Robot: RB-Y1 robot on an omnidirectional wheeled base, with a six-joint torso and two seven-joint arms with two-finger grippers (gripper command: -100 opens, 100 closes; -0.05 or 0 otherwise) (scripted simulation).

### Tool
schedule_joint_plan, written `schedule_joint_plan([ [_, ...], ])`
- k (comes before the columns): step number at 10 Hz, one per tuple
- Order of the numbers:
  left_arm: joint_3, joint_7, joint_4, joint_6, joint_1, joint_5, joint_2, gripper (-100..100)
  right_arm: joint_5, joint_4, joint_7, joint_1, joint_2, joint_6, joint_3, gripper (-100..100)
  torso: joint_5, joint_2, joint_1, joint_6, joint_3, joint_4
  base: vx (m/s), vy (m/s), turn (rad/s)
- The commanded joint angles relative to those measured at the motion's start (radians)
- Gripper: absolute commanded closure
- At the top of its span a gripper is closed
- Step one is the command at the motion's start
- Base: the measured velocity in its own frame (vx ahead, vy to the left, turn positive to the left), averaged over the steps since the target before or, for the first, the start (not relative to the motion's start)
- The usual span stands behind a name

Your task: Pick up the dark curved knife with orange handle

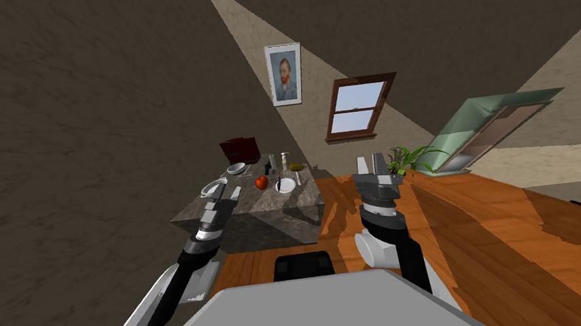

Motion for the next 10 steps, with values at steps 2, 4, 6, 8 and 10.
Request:
schedule_joint_plan([
  [2,0.012,0.036,0.027,-0.008,0.020,0.007,0.061,-100,0.000,0.000,0.000,0.000,0.000,0.000,0.000,0,0.000,0.000,0.000,0.000,0.000,0.000,-0.031,-0.035,-0.136],
  [4,0.024,0.069,0.055,-0.017,0.040,0.015,0.112,-100,0.000,0.000,0.000,0.000,0.000,0.000,0.000,0,0.000,0.000,0.000,0.001,0.000,0.000,-0.033,-0.040,-0.172],
  [6,0.034,0.102,0.087,-0.026,0.061,0.023,0.164,-100,0.000,0.000,0.000,0.000,0.000,0.000,0.000,0,0.000,0.001,0.000,0.000,0.000,0.000,-0.032,-0.043,-0.181],
  [8,0.043,0.134,0.122,-0.036,0.085,0.032,0.218,-100,0.000,0.000,0.000,0.000,0.000,0.000,0.000,0,0.000,0.000,0.000,0.001,0.000,0.000,-0.025,-0.036,-0.212],
  [10,0.051,0.167,0.160,-0.046,0.111,0.041,0.272,-100,0.000,0.000,0.000,0.000,0.000,0.000,0.000,0,0.000,0.000,0.001,0.001,0.000,0.000,-0.029,-0.026,-0.212],
])
